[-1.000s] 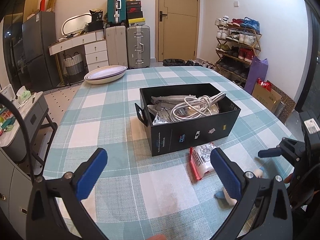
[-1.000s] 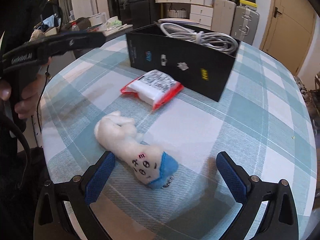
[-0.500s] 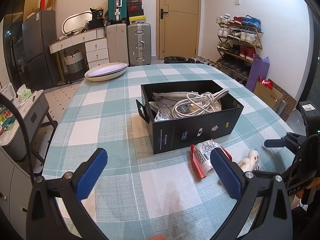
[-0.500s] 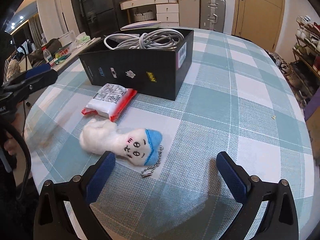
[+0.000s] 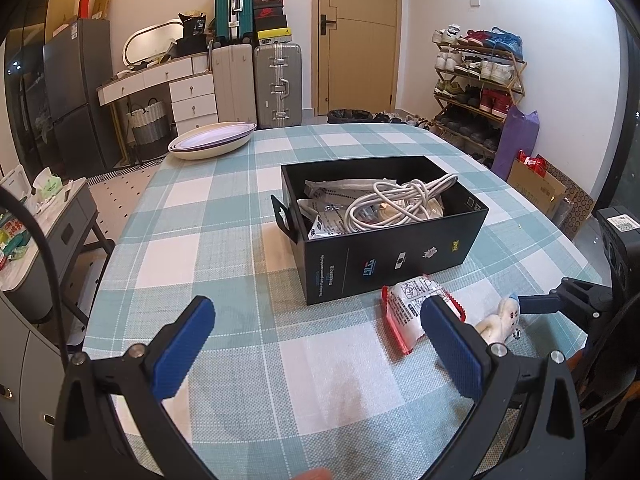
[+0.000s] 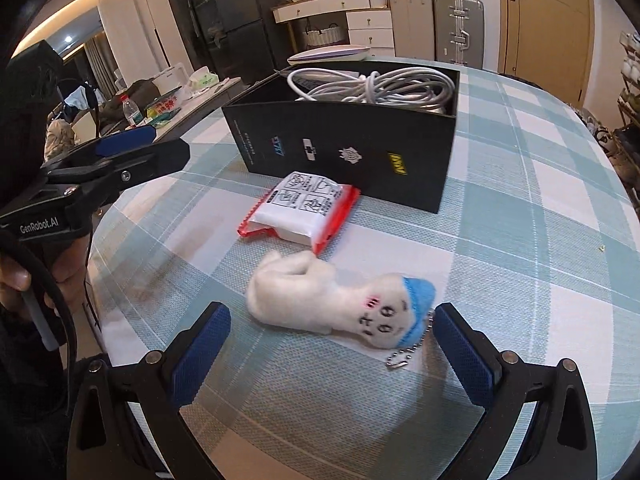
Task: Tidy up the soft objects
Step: 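Move the right tool to the white plush toy while the left tool approaches the red-edged wipes packet, then grasp the wipes packet with the left tool while the right tool grasps the plush toy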
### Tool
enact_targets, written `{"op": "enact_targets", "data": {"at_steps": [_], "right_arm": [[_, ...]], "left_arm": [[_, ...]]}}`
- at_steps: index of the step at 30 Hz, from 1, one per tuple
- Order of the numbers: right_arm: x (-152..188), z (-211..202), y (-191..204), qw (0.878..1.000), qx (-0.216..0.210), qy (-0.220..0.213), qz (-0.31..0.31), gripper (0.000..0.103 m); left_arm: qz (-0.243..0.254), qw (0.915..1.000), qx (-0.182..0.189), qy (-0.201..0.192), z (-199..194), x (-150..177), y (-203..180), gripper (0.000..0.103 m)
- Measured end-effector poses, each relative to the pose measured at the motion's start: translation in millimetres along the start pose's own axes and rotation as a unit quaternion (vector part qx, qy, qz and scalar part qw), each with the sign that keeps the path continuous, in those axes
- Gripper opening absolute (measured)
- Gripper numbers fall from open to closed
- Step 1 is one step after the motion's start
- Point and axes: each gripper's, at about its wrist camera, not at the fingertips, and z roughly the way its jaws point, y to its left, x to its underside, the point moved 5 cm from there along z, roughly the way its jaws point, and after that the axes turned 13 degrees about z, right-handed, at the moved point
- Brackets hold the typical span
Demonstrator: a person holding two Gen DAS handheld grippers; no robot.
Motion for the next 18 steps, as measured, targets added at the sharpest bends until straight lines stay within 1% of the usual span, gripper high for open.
{"op": "enact_targets", "data": {"at_steps": [4, 7, 8, 9, 10, 15, 18], "right_arm": [[-0.3, 5.7, 4.0, 1.0, 0.025, -0.004, 0.0, 0.102], [-1.5, 7.3, 3.4, 0.999, 0.032, -0.008, 0.001, 0.102], [-1.8, 6.8, 3.2, 0.999, 0.031, -0.009, 0.001, 0.102], [-2.2, 6.7, 2.6, 1.0, 0.029, -0.009, 0.001, 0.1], [-2.2, 6.1, 2.9, 1.0, 0.027, -0.009, 0.0, 0.094], [-3.8, 1.4, 0.8, 1.0, 0.015, -0.014, -0.003, 0.094], [-8.2, -6.7, -1.7, 1.0, 0.008, -0.024, -0.002, 0.094]], "left_arm": [[0.0, 1.0, 0.001, 0.003, 1.7, 1.6, -0.9, 0.103], [0.002, 1.0, 0.001, 0.005, 2.6, 2.6, -1.7, 0.103], [0.002, 1.0, 0.001, 0.006, 3.0, 2.5, -1.8, 0.103], [0.002, 1.0, 0.002, 0.005, 3.1, 2.5, -1.8, 0.103], [0.002, 1.0, 0.002, 0.005, 3.1, 2.4, -1.8, 0.103], [0.001, 1.0, 0.002, 0.006, 3.0, 2.7, -2.1, 0.103], [0.0, 1.0, 0.003, 0.006, 3.3, 2.8, -2.7, 0.103]]}}
